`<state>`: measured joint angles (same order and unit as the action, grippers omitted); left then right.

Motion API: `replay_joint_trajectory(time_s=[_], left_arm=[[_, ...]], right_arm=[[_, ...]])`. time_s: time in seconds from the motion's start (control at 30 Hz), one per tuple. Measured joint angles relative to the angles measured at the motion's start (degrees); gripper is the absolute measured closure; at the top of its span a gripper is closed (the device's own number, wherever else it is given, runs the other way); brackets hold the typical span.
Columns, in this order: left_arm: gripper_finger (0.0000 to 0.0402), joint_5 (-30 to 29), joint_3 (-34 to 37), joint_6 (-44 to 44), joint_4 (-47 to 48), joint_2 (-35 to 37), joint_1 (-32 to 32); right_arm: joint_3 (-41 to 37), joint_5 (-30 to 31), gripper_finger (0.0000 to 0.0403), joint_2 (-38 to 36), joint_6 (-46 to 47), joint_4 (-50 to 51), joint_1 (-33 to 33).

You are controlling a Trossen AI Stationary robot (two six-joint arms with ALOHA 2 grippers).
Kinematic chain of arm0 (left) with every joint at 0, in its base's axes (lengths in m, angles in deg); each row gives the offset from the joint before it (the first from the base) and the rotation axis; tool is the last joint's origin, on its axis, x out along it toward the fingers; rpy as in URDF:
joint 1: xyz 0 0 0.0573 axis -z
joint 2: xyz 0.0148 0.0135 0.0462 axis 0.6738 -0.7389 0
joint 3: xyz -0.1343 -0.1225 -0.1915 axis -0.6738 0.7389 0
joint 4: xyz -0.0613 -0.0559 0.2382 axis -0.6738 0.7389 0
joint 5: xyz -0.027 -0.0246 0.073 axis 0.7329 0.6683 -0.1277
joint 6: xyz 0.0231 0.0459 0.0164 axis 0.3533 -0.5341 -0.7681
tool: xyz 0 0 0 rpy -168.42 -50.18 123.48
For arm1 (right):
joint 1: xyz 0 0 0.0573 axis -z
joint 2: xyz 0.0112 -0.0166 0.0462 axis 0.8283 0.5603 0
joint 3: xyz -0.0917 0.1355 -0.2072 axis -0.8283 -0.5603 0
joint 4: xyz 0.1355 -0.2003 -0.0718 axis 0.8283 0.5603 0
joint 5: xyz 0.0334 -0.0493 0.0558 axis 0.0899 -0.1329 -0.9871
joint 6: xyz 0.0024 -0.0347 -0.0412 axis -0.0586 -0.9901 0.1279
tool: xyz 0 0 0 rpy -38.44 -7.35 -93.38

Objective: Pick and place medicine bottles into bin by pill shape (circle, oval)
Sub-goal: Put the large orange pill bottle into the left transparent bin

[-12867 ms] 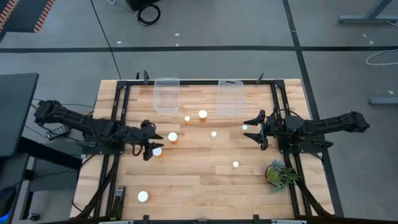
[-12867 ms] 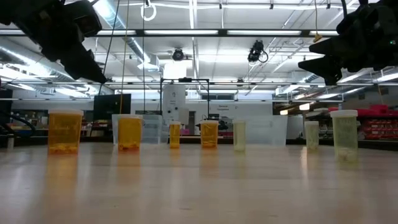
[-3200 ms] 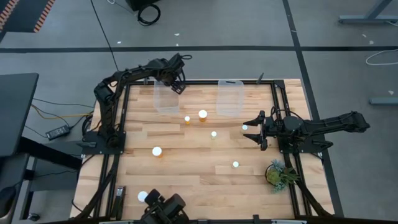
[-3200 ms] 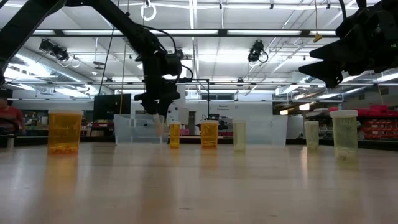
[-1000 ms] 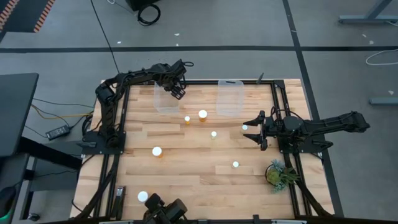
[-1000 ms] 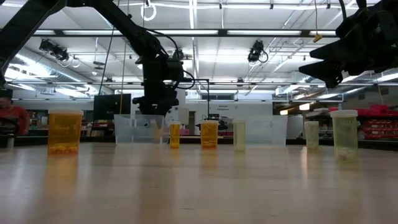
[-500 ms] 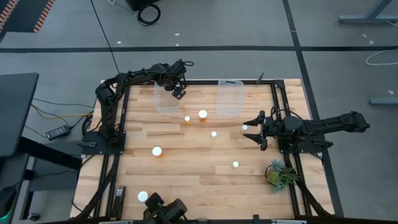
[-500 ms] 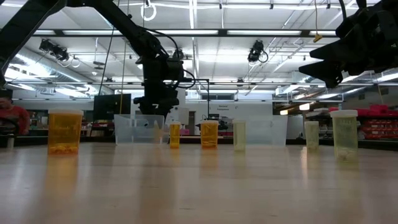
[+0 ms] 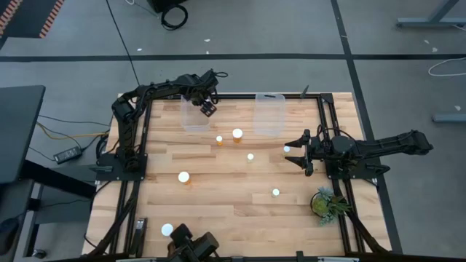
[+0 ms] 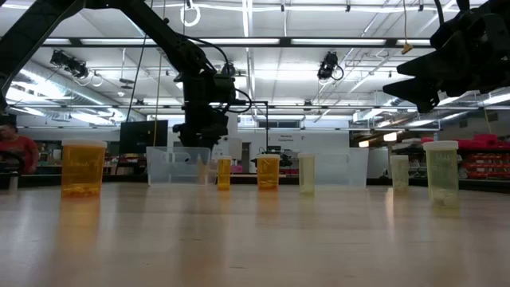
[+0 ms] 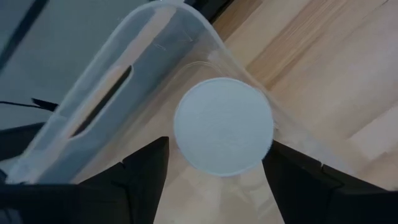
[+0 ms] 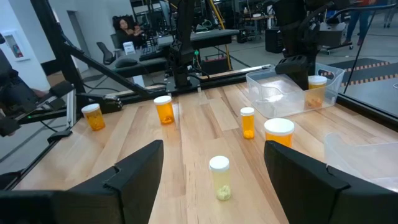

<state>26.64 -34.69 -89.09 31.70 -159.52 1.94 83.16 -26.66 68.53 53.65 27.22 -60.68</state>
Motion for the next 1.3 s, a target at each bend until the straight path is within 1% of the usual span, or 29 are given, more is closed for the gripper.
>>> replay_joint_trajectory(time_s=[0.23, 0.4, 0.7, 0.93, 1.1, 1.3], left_arm=[[0.0158, -2.3, 0.0, -4.3, -0.2, 0.0, 0.0], [0.0170, -4.7, 0.0, -5.1, -0.7, 0.0, 0.0], [0.0191, -5.1, 0.0, -5.1, -3.2, 0.0, 0.0], [0.0205, -5.6, 0.0, -4.9, -3.2, 0.0, 0.0], [0.0209, -5.6, 0.0, -4.8, -2.9, 0.0, 0.0], [0.0200, -5.6, 0.0, -4.5, -2.2, 0.0, 0.0]], right_arm=[[0.0, 0.0, 0.0118, 0.0, 0.0, 0.0, 0.0], [0.0, 0.0, 0.0118, 0.0, 0.0, 0.0, 0.0], [0.0, 0.0, 0.0118, 0.0, 0.0, 0.0, 0.0], [0.0, 0.0, 0.0118, 0.0, 0.0, 0.0, 0.0], [0.0, 0.0, 0.0118, 0.0, 0.0, 0.0, 0.0], [0.0, 0.0, 0.0118, 0.0, 0.0, 0.0, 0.0]])
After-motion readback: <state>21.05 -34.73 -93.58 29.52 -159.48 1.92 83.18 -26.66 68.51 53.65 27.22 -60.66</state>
